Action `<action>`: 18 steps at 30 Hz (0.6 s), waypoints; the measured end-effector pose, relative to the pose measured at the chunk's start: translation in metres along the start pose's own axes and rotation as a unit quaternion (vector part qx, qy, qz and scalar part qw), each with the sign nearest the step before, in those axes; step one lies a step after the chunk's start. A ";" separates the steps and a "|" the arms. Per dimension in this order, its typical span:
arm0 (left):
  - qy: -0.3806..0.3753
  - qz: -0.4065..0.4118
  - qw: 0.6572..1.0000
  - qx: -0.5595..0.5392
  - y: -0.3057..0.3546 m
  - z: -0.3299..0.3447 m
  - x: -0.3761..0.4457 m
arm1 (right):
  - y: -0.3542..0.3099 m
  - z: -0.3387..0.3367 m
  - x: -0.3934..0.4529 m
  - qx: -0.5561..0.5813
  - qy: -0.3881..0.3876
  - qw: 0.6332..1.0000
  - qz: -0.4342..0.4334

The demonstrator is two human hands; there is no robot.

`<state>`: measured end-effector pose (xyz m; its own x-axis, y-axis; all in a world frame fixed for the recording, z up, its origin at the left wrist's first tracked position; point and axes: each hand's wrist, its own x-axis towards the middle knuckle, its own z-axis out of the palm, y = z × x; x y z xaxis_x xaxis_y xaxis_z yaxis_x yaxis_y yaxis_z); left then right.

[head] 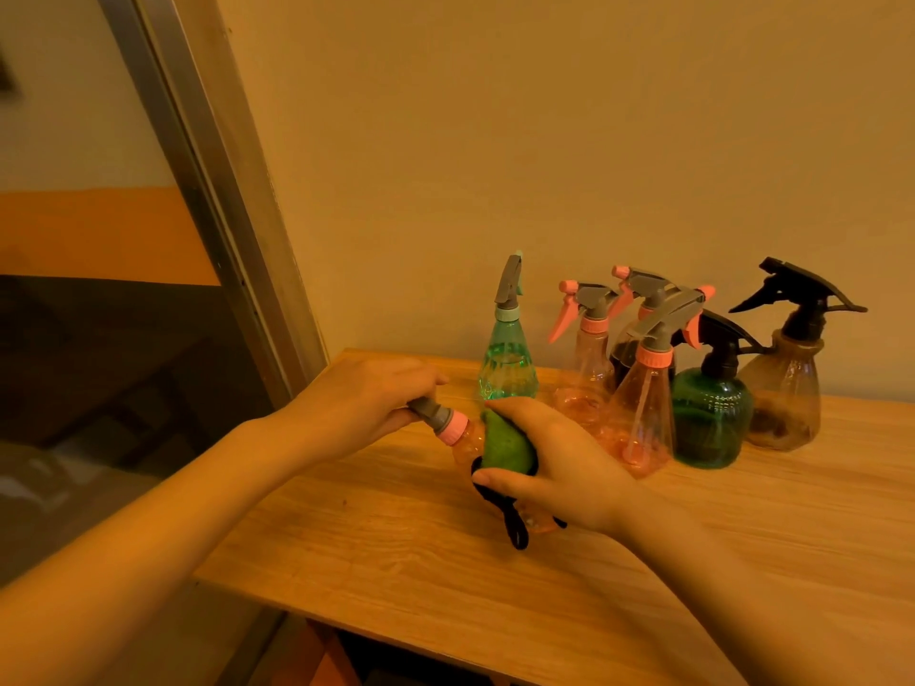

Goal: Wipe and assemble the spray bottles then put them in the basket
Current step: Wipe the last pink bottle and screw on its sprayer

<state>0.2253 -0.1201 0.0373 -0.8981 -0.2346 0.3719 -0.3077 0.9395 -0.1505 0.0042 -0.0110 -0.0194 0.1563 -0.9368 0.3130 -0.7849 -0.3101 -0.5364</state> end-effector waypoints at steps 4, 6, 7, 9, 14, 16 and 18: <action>0.008 0.019 0.999 0.033 0.001 0.000 -0.007 | 0.011 0.003 -0.009 0.033 -0.007 0.999 0.024; 0.010 0.018 0.999 0.032 0.001 0.003 -0.012 | 0.016 0.001 -0.016 0.069 -0.009 0.996 0.047; 0.009 0.016 0.999 0.031 0.000 0.004 -0.014 | 0.019 0.000 -0.021 0.093 -0.011 0.994 0.060; 0.008 0.013 0.999 0.033 0.000 0.006 -0.018 | 0.025 -0.002 -0.029 0.146 -0.014 0.985 0.086; 0.021 0.028 0.999 0.030 -0.001 0.008 -0.018 | 0.026 -0.003 -0.035 0.148 -0.026 0.985 0.089; 0.024 0.043 0.998 0.043 0.001 0.007 -0.015 | 0.016 -0.007 -0.029 0.115 -0.034 0.990 0.076; 0.025 0.059 0.996 0.055 0.004 0.007 -0.012 | 0.006 -0.010 -0.021 0.090 -0.038 0.993 0.065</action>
<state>0.2328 -0.1154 0.0260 -0.9139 -0.1085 0.3912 -0.2361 0.9259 -0.2948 -0.0099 0.0081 -0.0210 0.1105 -0.9783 0.1751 -0.6829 -0.2027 -0.7018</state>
